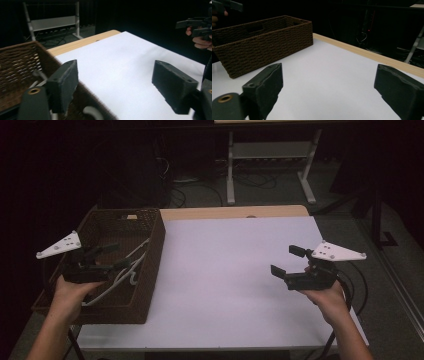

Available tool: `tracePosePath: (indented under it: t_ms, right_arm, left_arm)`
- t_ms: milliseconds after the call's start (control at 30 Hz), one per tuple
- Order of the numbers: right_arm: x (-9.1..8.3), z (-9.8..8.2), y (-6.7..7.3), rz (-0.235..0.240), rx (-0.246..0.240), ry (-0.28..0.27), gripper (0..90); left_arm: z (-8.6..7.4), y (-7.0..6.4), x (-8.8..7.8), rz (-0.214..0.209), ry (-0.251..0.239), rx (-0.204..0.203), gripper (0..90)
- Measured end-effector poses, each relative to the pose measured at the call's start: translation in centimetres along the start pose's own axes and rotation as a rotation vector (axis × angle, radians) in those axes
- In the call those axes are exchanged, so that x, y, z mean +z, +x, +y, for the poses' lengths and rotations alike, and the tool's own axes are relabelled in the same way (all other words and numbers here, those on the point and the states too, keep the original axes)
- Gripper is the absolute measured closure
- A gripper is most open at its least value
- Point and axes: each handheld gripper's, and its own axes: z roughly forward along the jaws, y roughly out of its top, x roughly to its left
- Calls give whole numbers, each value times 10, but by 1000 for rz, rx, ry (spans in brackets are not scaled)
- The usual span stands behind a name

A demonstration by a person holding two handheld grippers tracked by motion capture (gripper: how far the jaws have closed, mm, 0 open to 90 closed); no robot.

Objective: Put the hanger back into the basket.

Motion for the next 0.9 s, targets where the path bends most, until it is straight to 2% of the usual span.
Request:
tracePosePath:
  t_ms: [233, 433, 567, 900]
  right_arm:
    - [0, 4, 1, 0, 13, -20, 25]
    - [0, 7, 3, 3, 10, -30, 11]
    - [1, 9, 4, 7, 18, -39, 10]
    - [0, 12, 6, 9, 25, -59, 11]
  left_arm:
    - [-3, -16, 22, -9, -26, -2, 97]
    - [-7, -22, 37, -12, -41, -1, 31]
    - [-9, -27, 46, -16, -61, 5, 27]
    - [-17, -34, 61, -23, -62, 33, 21]
